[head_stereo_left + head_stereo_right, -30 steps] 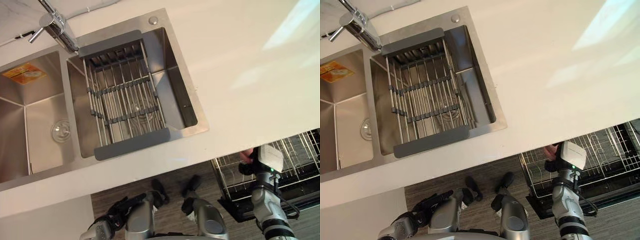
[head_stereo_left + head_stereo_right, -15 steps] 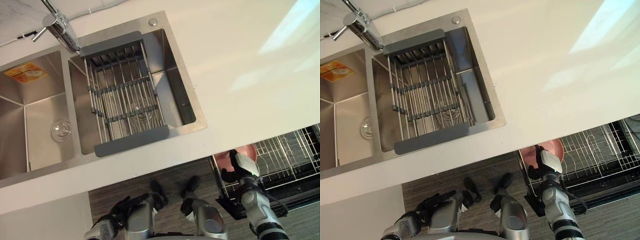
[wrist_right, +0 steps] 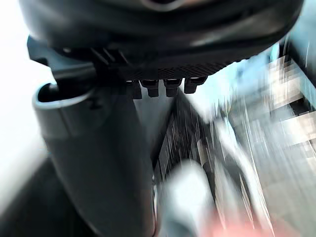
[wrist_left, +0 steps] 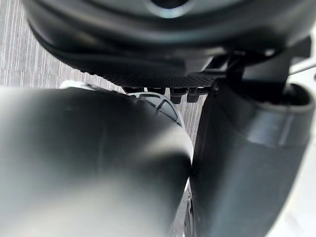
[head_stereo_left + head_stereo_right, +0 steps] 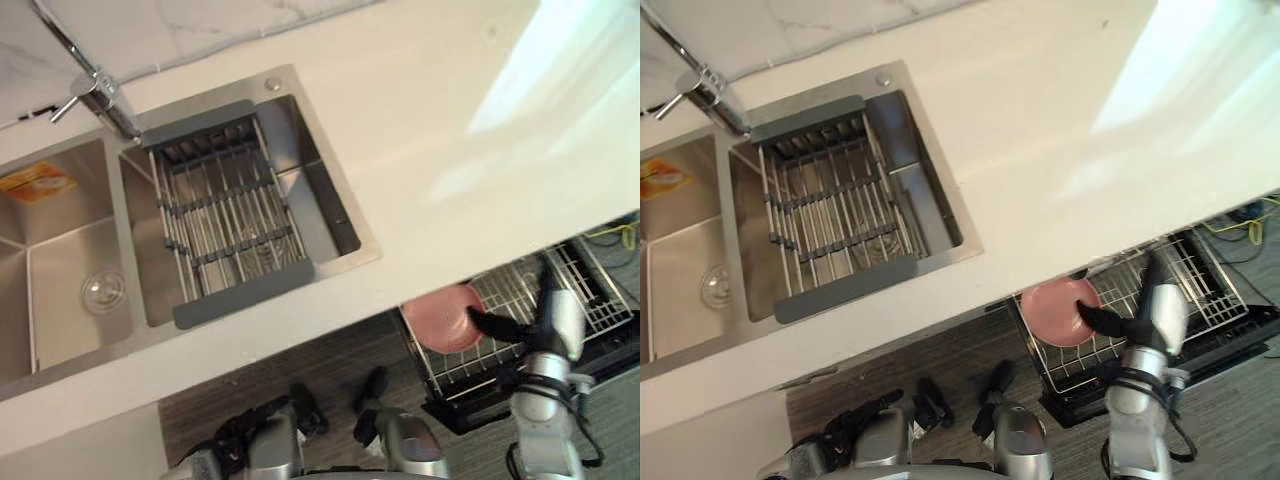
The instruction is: Walk over to the sink, pick up the cup, carry it to the dishwasher, place the cup inside the dishwasher, then close the dishwasher door
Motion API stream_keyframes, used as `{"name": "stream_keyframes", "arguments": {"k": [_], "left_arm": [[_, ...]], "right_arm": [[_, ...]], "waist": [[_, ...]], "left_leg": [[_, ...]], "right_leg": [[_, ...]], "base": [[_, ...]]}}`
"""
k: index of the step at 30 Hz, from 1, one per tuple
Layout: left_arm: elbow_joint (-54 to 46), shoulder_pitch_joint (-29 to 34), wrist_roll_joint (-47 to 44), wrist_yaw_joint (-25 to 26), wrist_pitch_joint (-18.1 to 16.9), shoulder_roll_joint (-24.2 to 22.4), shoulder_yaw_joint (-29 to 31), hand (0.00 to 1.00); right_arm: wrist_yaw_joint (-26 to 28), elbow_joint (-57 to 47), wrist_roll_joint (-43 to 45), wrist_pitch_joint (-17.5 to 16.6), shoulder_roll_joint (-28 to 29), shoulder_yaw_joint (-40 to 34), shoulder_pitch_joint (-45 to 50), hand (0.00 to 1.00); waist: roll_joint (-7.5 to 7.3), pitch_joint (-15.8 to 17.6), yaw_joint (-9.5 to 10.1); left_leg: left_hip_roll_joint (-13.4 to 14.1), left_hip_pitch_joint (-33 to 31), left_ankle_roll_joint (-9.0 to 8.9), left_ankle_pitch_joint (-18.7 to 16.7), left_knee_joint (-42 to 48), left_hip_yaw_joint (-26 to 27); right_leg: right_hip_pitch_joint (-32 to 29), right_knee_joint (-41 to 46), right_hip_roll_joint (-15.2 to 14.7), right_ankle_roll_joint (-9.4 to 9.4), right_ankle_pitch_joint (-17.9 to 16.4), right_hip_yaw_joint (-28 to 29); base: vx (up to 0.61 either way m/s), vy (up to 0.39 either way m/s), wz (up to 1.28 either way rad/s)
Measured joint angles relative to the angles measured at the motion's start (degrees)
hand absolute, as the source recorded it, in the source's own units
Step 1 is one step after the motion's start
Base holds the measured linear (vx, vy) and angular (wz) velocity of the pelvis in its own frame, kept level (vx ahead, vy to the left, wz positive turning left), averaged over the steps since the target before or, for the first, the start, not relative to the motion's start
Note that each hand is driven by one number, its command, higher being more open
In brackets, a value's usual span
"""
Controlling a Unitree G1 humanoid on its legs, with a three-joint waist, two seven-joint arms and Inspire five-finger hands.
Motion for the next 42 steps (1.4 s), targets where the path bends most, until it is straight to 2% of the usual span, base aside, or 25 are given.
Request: {"name": "stream_keyframes", "arguments": {"k": [2,3,6,8,9,10,11,14,16,17,19,20,22,23,25,26,28,31,32,37,39,42], "left_arm": [[0.15,1.28,-1.35,-0.05,1.49,0.78,1.07,1.0],[0.51,1.99,-2.35,-0.08,2.28,0.97,2.08,1.0],[2.38,3.19,-3.5,-0.09,3.19,1.02,2.97,1.0],[3.02,3.88,-3.98,0.19,3.34,1.07,3.24,1.0],[3.26,4.2,-4.41,0.48,3.36,1.07,3.23,1.0],[3.68,4.27,-4.71,0.67,3.35,1.07,3.23,1.0],[4.27,4.37,-5.35,1.21,3.27,1.02,3.22,1.0],[4.35,4.88,-7.23,2.54,2.44,0.49,2.67,1.0],[4.49,5.23,-7.33,3.04,1.21,-0.33,1.93,1.0],[4.76,5.33,-7.55,3.75,0.33,-1.18,1.44,1.0],[4.45,5.55,-8.18,4.43,-1.11,-2.2,1.33,1.0],[4.35,5.59,-8.23,4.91,-1.72,-2.8,0.86,1.0],[4.23,5.72,-8.2,5.25,-2.62,-3.25,0.34,1.0],[4.12,5.74,-8.18,5.26,-2.93,-3.31,0.01,1.0],[3.89,5.87,-7.98,5.22,-3.66,-3.05,-0.67,1.0],[3.61,5.98,-7.84,5.15,-3.97,-3.13,-0.68,1.0],[2.85,6.46,-6.51,4.85,-5.15,-3.57,-0.62,1.0],[2.57,6.47,-4.8,4.63,-5.48,-3.99,-0.52,1.0],[2.31,6.46,-3.85,4.22,-5.57,-4.06,-0.54,1.0],[1.79,6.37,-1.5,2.21,-7.27,-4.56,-0.56,1.0],[1.78,6.37,-1.42,1.94,-7.7,-4.69,-0.58,1.0],[1.26,6.29,-0.36,1.45,-8.13,-4.7,-0.71,1.0]], "right_arm": [[-2.53,-1.93,3.34,-2.99,1.43,-5.27,1.39,1.0],[-4.1,-2.69,6.03,-5.67,2.2,-8.41,2.55,1.0],[-6.59,-2.81,13.2,-11.37,3.52,-14.09,5.37,1.0],[-5.35,-1.28,21.83,-14.48,4.87,-16.48,6.12,1.0],[-3.2,1.21,29.52,-17.05,5.85,-17.95,6.43,1.0],[-1.26,3.62,34.92,-18.25,6.57,-18.74,6.62,1.0],[3.45,7.21,44.82,-19.2,7.77,-19.4,6.82,1.0],[12.11,15.02,57.87,-18.79,11.98,-17.51,7.55,1.0],[16.11,19.27,60.58,-17.11,12.5,-13.87,8.02,1.0],[18.56,21.29,62.21,-16.03,12.22,-11.2,7.68,1.0],[22.34,22.2,63.7,-14.03,11.87,-7.91,7.48,1.0],[24.81,22.56,64.53,-13.11,11.69,-6.01,7.38,1.0],[27.68,23.8,65.54,-12.02,11.46,-2.9,7.12,1.0],[28.34,24.66,65.78,-11.64,11.39,-2.03,6.81,1.0],[29.12,29.18,66.07,-10.52,11.07,2.41,5.08,1.0],[29.15,29.33,66.11,-11.04,11.03,2.97,5.32,1.0],[29.6,30.88,66.52,-10.21,10.07,2.35,5.1,1.0],[29.78,33.22,66.62,-9.56,8.85,2.6,4.72,1.0],[29.72,34.82,66.7,-9.01,8.06,2.55,3.79,1.0],[28.51,38.87,68.66,-7.96,4.37,2.52,0.53,1.0],[27.93,39.69,68.71,-7.28,3.24,2.52,-1.21,1.0],[27.55,40.33,68.72,-5.25,1.49,2.56,-4.18,1.0]], "waist": [[-1.03,-0.97,-1.08],[-1.53,-1.52,-1.68],[-1.59,-3.38,-3.31],[-1.64,-4.34,-4.25],[-1.6,-4.52,-4.6],[-1.5,-4.7,-4.81],[-1.39,-4.98,-5.2],[-0.75,-5.45,-5.58],[0.3,-5.96,-5.55],[1.31,-5.84,-5.42],[1.95,-5.82,-5.03],[2.47,-5.85,-4.53],[2.42,-5.75,-3.82],[2.48,-5.82,-3.63],[2.61,-5.93,-2.85],[2.55,-5.89,-2.62],[2.42,-5.8,-2.19],[2.42,-5.8,-1.96],[2.42,-5.82,-1.59],[2.86,-6.16,0.89],[2.89,-6.17,1.11],[2.99,-6.23,2.4]], "left_leg": [[0.34,1.17,-0.13,-0.16,-0.05,1.49],[0.56,2.04,-0.14,-0.21,-0.15,2.47],[1.38,3.78,-0.6,-0.75,-0.22,5.23],[1.62,4.36,-0.67,-0.79,-0.36,6.33],[1.82,5.11,-0.67,-0.79,-0.35,7.42],[1.94,5.49,-0.66,-0.79,-0.28,7.91],[2.08,5.93,-0.65,-0.77,-0.1,8.51],[2.19,6.45,-0.89,-0.53,0.16,8.91],[2.19,6.43,-1.08,-0.5,-1.04,9.7],[2.52,6.51,-1.73,-2.03,-1.7,10.1],[2.08,6.8,-1.67,-2.26,-1.68,10.01],[2.0,6.82,-1.81,-2.18,-1.66,10.08],[1.75,6.82,-2.27,-1.91,-1.44,10.11],[1.85,6.72,-2.47,-1.77,-1.34,10.1],[2.1,6.11,-2.84,-1.17,-3.12,10.12],[1.86,5.9,-3.23,-0.67,-3.89,10.08],[1.23,5.94,-3.23,2.38,-6.47,9.77],[0.04,6.57,-3.11,5.77,-8.99,7.33],[-0.36,6.7,-2.24,6.7,-9.39,6.55],[-2.44,6.21,-1.07,7.5,-10.53,3.66],[-3.18,5.67,-0.52,7.86,-10.78,2.42],[-3.74,5.13,-0.21,8.3,-11.11,1.43]], "right_leg": [[0.68,-0.45,0.28,-0.03,-0.02,0.87],[1.11,-0.53,0.41,-0.1,-0.07,1.57],[1.65,-0.65,0.99,-0.58,-0.4,3.1],[1.71,-0.66,1.2,-0.64,-0.44,3.89],[2.07,-0.66,1.3,-0.65,-0.45,4.28],[2.36,-0.67,1.33,-0.65,-0.45,4.35],[2.78,-0.67,1.33,-0.66,-0.46,4.35],[3.19,-0.71,1.29,-0.66,-0.46,4.43],[2.76,-0.29,1.52,-0.44,-0.28,4.43],[0.08,8.64,0.33,-2.03,-3.31,5.39],[-1.29,15.95,-1.91,-0.66,-8.76,6.22],[-2.33,19.42,-3.24,-0.77,-10.26,6.11],[-2.98,22.7,-5.01,-0.64,-13.48,5.53],[-2.89,22.32,-5.16,-0.74,-13.83,4.75],[-1.32,18.58,-4.69,-0.34,-13.64,1.14],[-1.31,18.17,-4.69,-0.2,-13.47,0.66],[-0.64,17.21,-4.69,-0.31,-12.78,-1.55],[1.43,15.85,-4.65,-0.62,-12.32,-3.9],[2.27,15.29,-4.72,-0.27,-12.06,-4.75],[4.19,13.04,-5.54,1.07,-10.51,-7.77],[4.43,12.65,-5.92,1.44,-10.09,-8.98],[4.84,11.21,-5.82,1.54,-9.14,-9.95]], "base": [[-0.02,0.087,-0.24],[-0.02,0.087,-0.26],[-0.03,0.104,-0.28],[-0.03,0.097,-0.26],[-0.04,0.087,-0.15],[-0.04,0.091,-0.1],[-0.04,0.075,-0.01],[-0.07,0.109,-0.06],[-0.05,0.089,-0.09],[0.0,0.096,-0.02],[0.04,0.086,0.07],[0.02,0.055,0.14],[0.01,-0.009,0.34],[-0.01,-0.092,0.6],[-0.04,-0.121,0.68],[0.0,-0.118,0.61],[0.02,-0.099,0.48],[0.03,-0.023,0.39],[0.04,0.035,0.34],[0.01,0.103,0.34],[0.0,0.108,0.34],[-0.02,0.086,0.18]]}}
